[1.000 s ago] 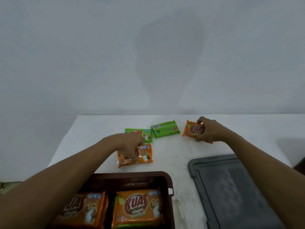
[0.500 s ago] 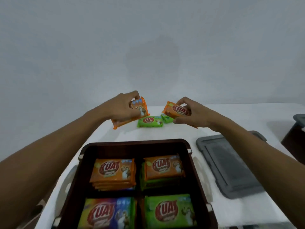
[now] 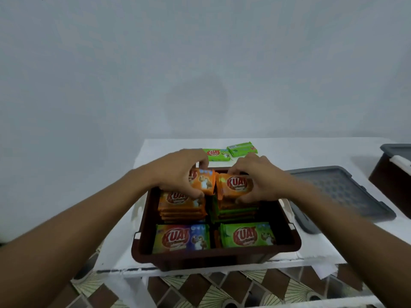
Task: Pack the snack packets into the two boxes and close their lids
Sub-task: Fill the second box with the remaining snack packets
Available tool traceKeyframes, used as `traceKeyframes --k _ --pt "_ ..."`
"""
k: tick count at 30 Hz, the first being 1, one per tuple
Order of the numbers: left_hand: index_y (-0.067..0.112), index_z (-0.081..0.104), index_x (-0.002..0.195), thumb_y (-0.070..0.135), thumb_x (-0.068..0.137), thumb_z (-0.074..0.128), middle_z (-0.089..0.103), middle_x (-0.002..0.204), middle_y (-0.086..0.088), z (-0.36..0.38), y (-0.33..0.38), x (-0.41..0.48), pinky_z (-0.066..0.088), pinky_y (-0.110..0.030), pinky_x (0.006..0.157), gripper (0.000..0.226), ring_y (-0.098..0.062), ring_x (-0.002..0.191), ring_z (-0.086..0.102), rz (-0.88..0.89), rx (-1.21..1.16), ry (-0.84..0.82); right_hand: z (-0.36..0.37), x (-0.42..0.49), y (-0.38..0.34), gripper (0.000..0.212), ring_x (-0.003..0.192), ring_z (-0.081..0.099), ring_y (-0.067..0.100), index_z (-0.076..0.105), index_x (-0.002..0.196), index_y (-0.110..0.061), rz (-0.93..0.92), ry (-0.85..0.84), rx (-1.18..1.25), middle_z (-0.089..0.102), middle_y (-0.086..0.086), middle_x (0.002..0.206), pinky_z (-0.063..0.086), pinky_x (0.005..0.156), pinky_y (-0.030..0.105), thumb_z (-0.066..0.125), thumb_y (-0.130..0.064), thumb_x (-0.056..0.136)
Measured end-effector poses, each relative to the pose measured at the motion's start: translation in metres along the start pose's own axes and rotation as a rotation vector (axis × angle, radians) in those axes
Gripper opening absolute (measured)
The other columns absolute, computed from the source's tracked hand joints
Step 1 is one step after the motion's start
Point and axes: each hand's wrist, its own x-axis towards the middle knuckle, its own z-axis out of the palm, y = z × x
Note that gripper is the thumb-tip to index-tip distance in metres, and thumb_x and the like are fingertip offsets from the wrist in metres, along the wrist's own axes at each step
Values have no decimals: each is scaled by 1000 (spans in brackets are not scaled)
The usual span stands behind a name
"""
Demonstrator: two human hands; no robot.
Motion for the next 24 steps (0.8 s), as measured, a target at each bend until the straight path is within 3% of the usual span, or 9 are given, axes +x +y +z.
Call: traceKeyframes --k 3,6,10,17,21,24 --pt "32 51 105 57 66 76 50 103 14 20 5 -5 46 -29 80 53 -8 93 48 33 154 -44 21 -6 -2 69 114 31 16 54 124 -34 14 52 -175 40 -6 122 31 89 36 74 -64 65" --pt "29 57 114 62 68 71 53 108 12 35 2 -9 50 -35 81 59 -11 98 52 23 269 -47 29 -9 -1 58 123 25 20 60 109 -33 69 119 -129 34 -3 135 30 94 40 79 -61 62" --pt "23 62 121 66 74 64 52 113 9 45 2 -16 48 -31 77 64 -10 103 50 43 390 -9 30 -9 -2 49 133 23 20 59 102 -34 69 94 -145 31 -4 146 25 101 42 76 -61 65" --pt "22 64 112 66 75 64 44 112 11 35 0 -22 39 -26 60 58 -8 81 46 -53 496 -33 28 -11 -5 49 134 25 19 56 104 -35 87 85 -164 32 -5 147 24 105 42 74 -61 67" --pt "24 54 122 72 68 66 45 119 9 40 -5 -24 46 -27 67 73 -12 93 55 -13 479 -20 28 -11 -7 59 136 22 26 58 116 -37 41 97 -233 26 1 150 28 103 47 74 -64 66" --pt "27 39 132 68 68 69 49 126 6 44 -6 -23 52 -30 75 82 -16 101 58 5 521 -48 26 -10 -11 60 118 40 23 57 116 -31 -43 76 -339 39 2 133 43 90 40 75 -59 67"
